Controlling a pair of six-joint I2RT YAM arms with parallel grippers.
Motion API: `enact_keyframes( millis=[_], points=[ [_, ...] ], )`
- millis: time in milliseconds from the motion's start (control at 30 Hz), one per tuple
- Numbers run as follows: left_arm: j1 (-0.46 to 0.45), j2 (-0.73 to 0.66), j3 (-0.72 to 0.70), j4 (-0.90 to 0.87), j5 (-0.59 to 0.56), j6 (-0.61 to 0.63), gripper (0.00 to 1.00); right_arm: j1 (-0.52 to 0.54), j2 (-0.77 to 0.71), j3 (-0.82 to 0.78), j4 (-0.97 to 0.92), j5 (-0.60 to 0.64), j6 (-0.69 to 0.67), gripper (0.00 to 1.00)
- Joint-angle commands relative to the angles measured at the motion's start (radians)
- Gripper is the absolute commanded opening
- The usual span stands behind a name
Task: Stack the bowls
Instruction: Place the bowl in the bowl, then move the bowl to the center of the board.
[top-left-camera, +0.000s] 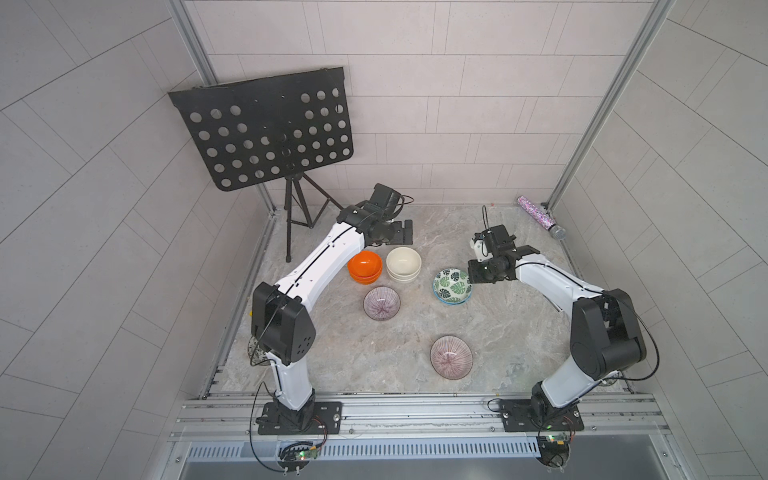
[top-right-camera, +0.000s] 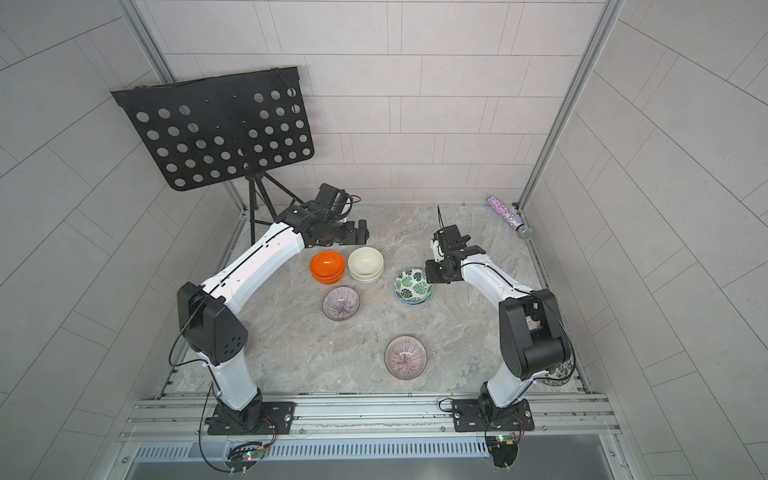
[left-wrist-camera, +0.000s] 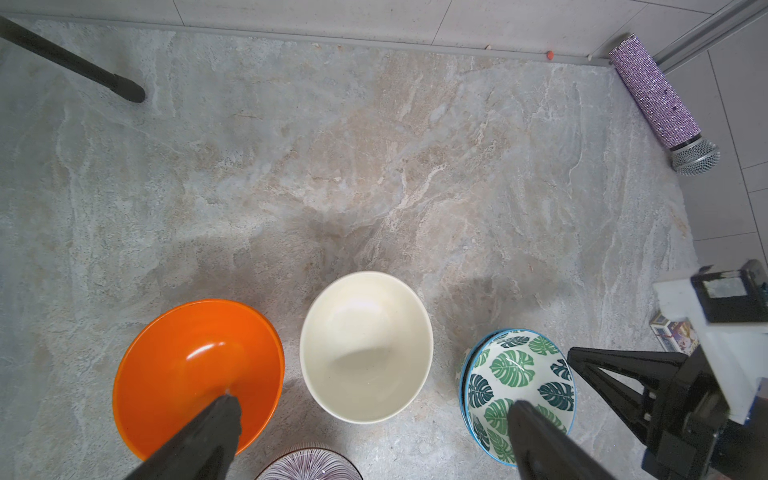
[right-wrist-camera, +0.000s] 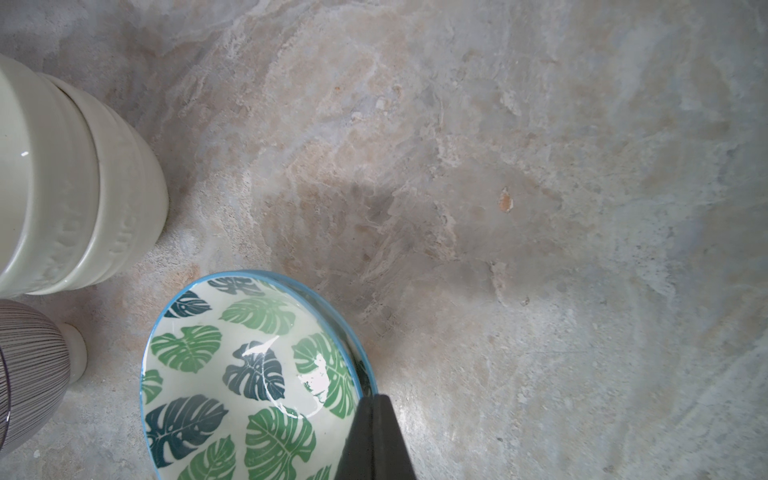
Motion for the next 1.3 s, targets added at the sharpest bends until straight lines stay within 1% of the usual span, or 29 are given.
enact_keyframes(
  millis=[0,67,133,333,367,500,567,767,900,1100,1267],
  points=[
    [0.007,-0.039,-0.014,-0.003,0.008,-0.003,1.00,-0.004,0.006,-0.014,0.014,-0.009,0.004,0.03],
    [0.007,-0.039,-0.014,-0.003,0.009,-0.002,1.00,-0.004,0.005,-0.015,0.015,-0.011,0.006,0.06],
    [0.009,-0.041,-0.015,-0.001,0.008,-0.001,1.00,-0.004,-0.003,-0.016,0.017,-0.005,0.010,0.13],
    [0.010,-0.049,-0.015,0.001,0.007,-0.001,1.00,-0.004,-0.033,-0.010,0.014,-0.005,0.013,0.15],
    [0.011,-0.049,-0.016,0.001,0.007,-0.001,1.00,-0.004,-0.038,-0.011,0.018,-0.009,0.014,0.16],
    [0.012,-0.051,-0.016,0.004,0.011,-0.004,1.00,-0.004,-0.039,-0.017,0.032,-0.052,0.015,0.33],
    [0.012,-0.048,-0.016,0.006,0.015,-0.003,1.00,-0.003,-0.022,-0.019,0.037,-0.063,0.016,0.37],
    [0.012,-0.050,-0.015,0.005,0.013,0.000,1.00,-0.004,0.039,-0.021,0.051,-0.064,0.016,0.44],
    [0.014,-0.049,-0.009,0.001,0.011,0.004,1.00,-0.004,0.073,-0.015,0.063,-0.069,0.015,0.46],
    [0.020,-0.045,-0.007,-0.002,0.010,0.008,1.00,-0.005,0.128,-0.015,0.086,-0.097,0.015,0.45],
    [0.022,-0.042,-0.003,-0.001,0.011,0.008,1.00,-0.009,0.134,-0.016,0.095,-0.115,0.013,0.29]
  ],
)
